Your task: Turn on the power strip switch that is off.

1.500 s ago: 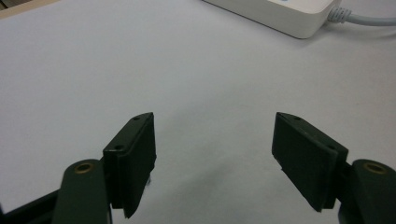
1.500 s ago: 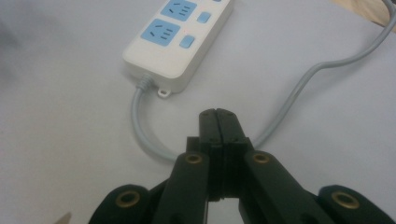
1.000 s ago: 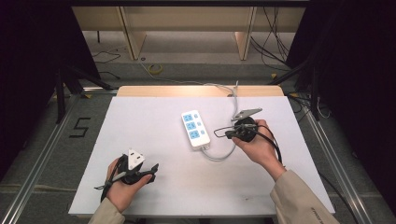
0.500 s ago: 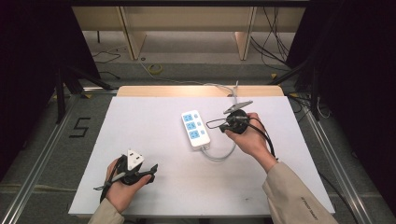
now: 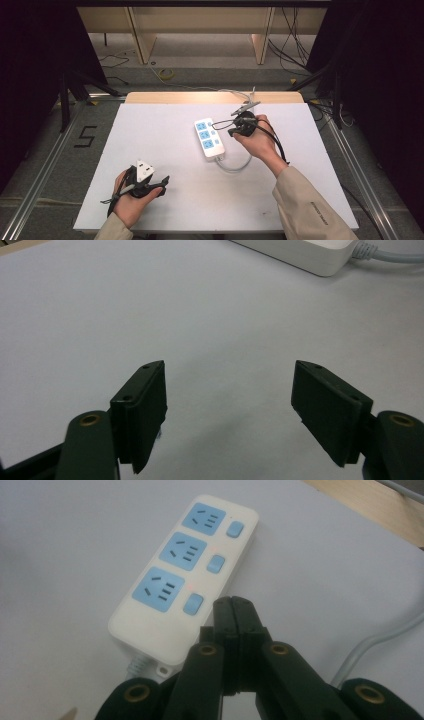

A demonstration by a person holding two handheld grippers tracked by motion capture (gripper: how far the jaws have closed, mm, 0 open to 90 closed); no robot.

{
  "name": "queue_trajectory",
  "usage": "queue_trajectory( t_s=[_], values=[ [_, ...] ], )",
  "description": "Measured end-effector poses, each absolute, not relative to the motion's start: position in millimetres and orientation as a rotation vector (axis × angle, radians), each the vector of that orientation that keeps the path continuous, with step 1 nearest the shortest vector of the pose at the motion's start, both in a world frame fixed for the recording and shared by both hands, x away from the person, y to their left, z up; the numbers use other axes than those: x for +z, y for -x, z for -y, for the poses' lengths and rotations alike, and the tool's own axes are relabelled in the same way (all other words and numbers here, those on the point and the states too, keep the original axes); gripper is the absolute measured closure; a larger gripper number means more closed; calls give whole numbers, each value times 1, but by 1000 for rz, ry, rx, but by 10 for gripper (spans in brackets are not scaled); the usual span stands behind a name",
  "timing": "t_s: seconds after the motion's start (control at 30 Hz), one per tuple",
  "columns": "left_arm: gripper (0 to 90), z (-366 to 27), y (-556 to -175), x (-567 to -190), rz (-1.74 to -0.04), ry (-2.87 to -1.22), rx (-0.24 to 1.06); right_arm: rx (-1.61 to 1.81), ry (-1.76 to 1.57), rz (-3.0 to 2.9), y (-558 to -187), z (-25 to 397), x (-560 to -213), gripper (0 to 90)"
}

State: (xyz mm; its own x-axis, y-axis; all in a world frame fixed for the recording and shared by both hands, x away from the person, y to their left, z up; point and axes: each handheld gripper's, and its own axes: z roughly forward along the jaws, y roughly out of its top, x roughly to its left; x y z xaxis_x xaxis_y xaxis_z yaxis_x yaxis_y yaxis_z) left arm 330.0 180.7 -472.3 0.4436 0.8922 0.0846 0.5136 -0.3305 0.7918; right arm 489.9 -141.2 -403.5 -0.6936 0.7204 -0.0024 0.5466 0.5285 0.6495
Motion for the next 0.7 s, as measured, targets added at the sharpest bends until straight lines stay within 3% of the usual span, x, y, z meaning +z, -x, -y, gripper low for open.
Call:
queue_trajectory(
  t_s=[0.7],
  values=[
    [303,-181,-329,-472,-1176,-1988,680,902,-1103,-2516,-515,119,-416,900]
  ],
)
